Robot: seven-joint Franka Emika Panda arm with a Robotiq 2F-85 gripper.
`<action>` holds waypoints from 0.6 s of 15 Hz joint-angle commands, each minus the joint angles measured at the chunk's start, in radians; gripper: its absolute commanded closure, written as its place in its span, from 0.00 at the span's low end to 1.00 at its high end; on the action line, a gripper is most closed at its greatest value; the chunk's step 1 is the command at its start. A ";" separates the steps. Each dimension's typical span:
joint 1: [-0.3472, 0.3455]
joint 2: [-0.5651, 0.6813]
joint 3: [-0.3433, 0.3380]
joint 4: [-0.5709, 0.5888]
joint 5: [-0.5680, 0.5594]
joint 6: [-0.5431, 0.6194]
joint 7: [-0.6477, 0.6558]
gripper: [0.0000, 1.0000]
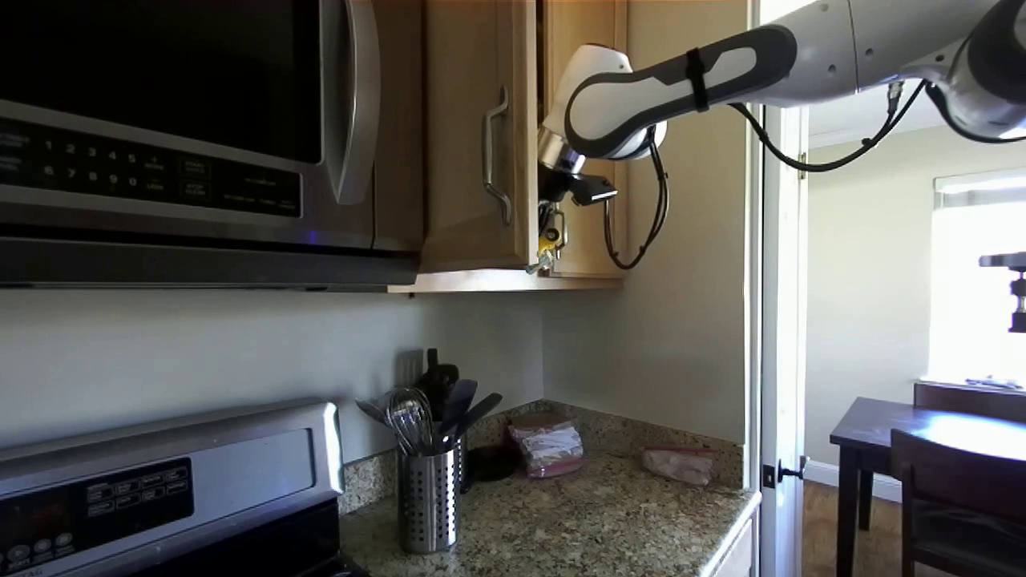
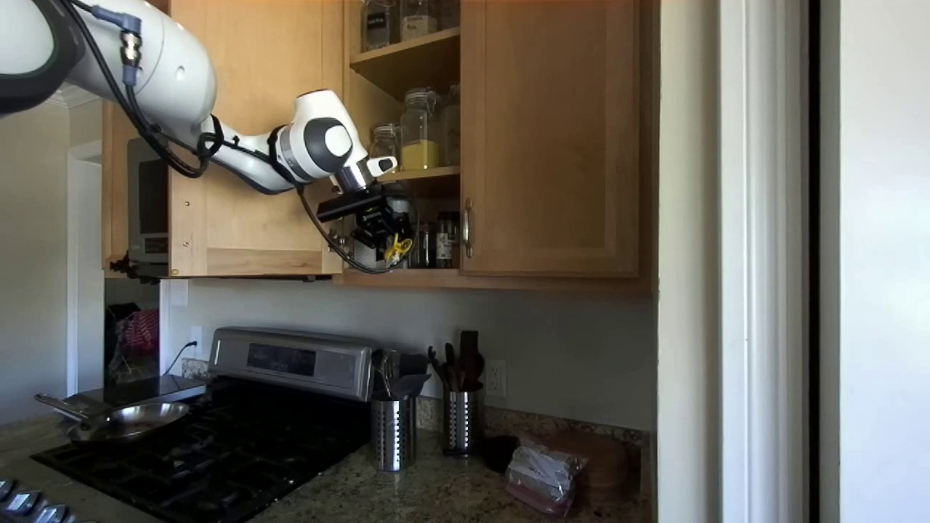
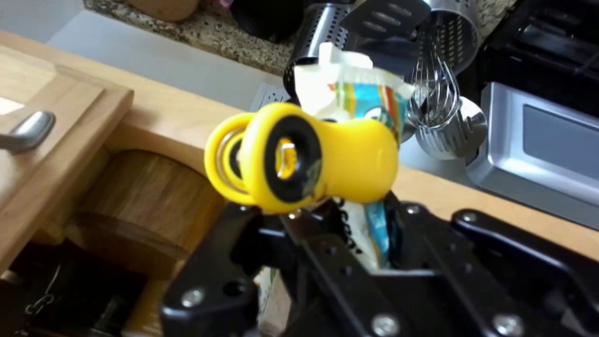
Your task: Open the top cabinet then pick up the yellow object on the counter place it inside the cabinet and then close the cabinet
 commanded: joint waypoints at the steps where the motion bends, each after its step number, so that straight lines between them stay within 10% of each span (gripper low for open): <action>1: -0.006 0.054 -0.002 0.080 0.004 0.039 -0.019 0.92; 9: -0.016 0.244 0.014 0.282 0.056 0.169 -0.127 0.93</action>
